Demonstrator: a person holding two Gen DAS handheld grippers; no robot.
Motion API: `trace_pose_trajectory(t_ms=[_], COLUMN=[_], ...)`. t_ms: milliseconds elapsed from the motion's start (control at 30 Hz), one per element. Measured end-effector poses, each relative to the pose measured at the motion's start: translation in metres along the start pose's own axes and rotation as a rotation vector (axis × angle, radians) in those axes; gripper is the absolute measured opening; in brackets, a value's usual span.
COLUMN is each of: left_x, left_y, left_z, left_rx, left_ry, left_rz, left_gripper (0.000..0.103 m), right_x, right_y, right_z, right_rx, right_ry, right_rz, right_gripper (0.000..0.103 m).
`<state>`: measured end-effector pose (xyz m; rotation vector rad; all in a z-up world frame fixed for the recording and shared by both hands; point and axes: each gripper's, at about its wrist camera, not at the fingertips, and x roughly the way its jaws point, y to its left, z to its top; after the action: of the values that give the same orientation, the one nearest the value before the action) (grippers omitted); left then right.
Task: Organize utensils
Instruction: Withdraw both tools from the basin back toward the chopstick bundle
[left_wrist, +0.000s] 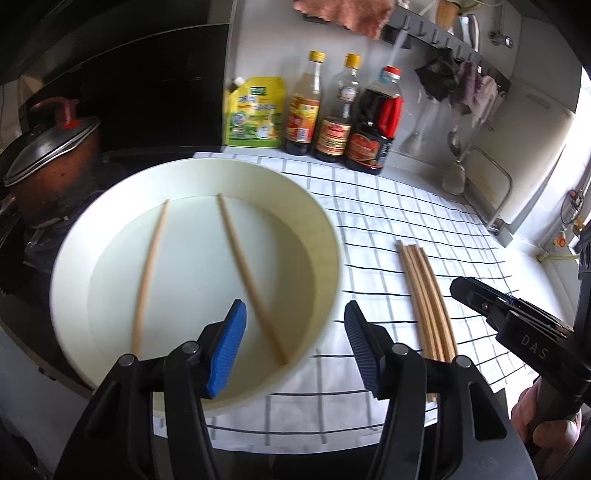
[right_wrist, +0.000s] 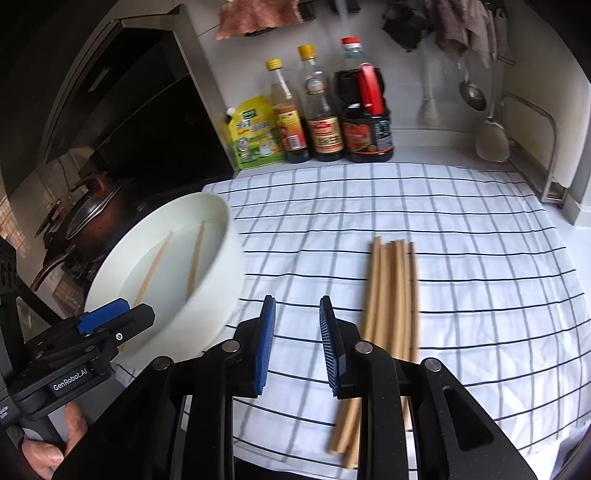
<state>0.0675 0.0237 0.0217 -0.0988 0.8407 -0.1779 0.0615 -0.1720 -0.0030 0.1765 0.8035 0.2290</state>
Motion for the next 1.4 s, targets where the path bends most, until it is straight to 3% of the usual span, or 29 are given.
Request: trace_pose_trajectory(t_ms=[767,967,1133,1400], left_x=[0.016,0.023,0.033,0.049], left_y=[-0.073,-0.086,-0.095,-0.109], left_z=[0.002,0.001,-0.002,-0.012], left_rx=[0.086,0.092,0.094,0.104], left_ry=[0.01,0.022,0.039,0.063], left_rz=[-0.058,-0.065,-0.067,-0.053], left_gripper=[0.06,0.062,0.066,0.073], right_x=[-0.013,-0.007,-0.001,0.019], right_y=[-0.088,-0.102,-0.109,-0.115], right_z=[-0.007,-0.011,-0.014,-0.026], right_rx=[0.077,0.094,0.098,0.073], right_ry=[-0.01,0.008,0.029,0.096], right_rz=[-0.05,-0.055,-0.062,-0.096], right_gripper=[0.027,0.029,0.038,0.04])
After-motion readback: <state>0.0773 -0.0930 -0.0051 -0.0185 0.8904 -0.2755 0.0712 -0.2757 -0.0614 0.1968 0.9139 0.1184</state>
